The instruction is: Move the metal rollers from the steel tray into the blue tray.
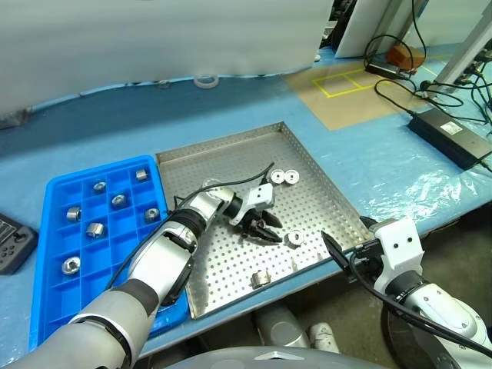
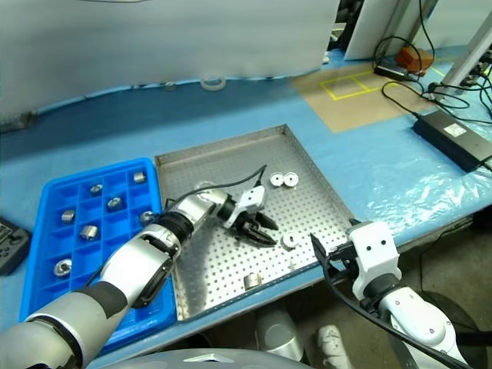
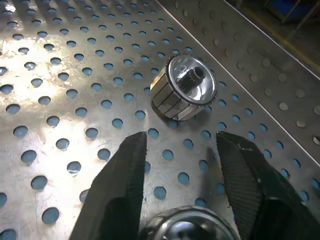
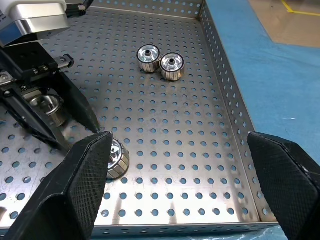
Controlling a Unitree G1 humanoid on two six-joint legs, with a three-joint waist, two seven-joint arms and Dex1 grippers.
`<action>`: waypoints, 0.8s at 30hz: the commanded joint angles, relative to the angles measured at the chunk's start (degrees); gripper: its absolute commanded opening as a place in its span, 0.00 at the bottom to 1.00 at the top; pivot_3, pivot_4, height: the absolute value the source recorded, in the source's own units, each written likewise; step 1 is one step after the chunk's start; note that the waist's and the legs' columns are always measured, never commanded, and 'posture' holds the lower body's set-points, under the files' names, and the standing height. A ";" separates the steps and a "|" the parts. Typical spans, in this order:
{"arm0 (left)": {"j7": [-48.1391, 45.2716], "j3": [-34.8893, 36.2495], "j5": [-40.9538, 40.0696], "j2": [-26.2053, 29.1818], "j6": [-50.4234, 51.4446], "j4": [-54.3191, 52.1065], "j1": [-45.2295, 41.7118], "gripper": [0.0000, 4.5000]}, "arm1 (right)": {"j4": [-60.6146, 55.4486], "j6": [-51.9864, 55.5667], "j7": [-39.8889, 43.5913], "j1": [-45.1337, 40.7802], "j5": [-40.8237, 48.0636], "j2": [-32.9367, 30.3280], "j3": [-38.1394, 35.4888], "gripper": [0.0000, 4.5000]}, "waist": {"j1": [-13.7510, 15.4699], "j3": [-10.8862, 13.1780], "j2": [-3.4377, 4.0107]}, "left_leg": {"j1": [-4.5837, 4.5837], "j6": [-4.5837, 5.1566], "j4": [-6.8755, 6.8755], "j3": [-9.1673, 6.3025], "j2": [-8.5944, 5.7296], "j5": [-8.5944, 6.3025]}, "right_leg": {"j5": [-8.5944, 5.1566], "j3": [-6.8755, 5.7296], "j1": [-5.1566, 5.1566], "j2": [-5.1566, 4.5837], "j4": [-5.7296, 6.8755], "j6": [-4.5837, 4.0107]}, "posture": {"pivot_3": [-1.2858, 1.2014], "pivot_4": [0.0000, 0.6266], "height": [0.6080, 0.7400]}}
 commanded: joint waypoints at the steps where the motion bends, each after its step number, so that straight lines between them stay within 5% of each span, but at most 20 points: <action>1: 2.05 0.61 0.87 -0.30 -0.44 0.38 -0.08 0.35 | -2.45 0.90 -0.16 -0.85 0.80 -0.65 -0.61 1.00 | -0.02 0.00 0.04 | 0.01 0.01 0.01 -0.01 -0.06 -0.03 | 0.00 -0.02 0.02 -0.08 0.00 0.00 | 0.23 0.24 1.00; 11: 3.79 7.10 -3.53 -0.02 1.85 -1.64 -2.42 0.35 | -1.90 0.95 0.12 -1.76 1.24 -0.84 0.32 1.00 | -0.01 0.11 0.20 | -0.37 0.32 0.43 -0.02 -0.31 -0.31 | 0.00 -0.01 -0.12 -0.37 0.00 0.00 | 0.24 0.24 1.00; 16: -2.64 13.22 -11.87 2.35 8.93 -11.37 -3.42 0.35 | -0.69 0.87 2.46 -6.39 3.72 -2.42 -1.00 1.00 | 0.12 0.30 0.15 | -0.44 0.59 0.52 -0.03 -0.45 -0.28 | 0.01 -0.02 -0.13 -0.52 0.07 -0.01 | 0.26 0.24 1.00; 24: 1.32 16.07 -17.43 7.59 18.87 -32.26 2.90 0.35 | 8.69 -0.92 8.69 -18.85 6.11 -7.96 2.02 1.00 | 2.11 0.38 0.19 | -0.42 0.66 0.56 -0.14 -0.54 -0.31 | 0.02 -0.07 -0.06 -0.60 0.12 -0.03 | 0.35 0.24 1.00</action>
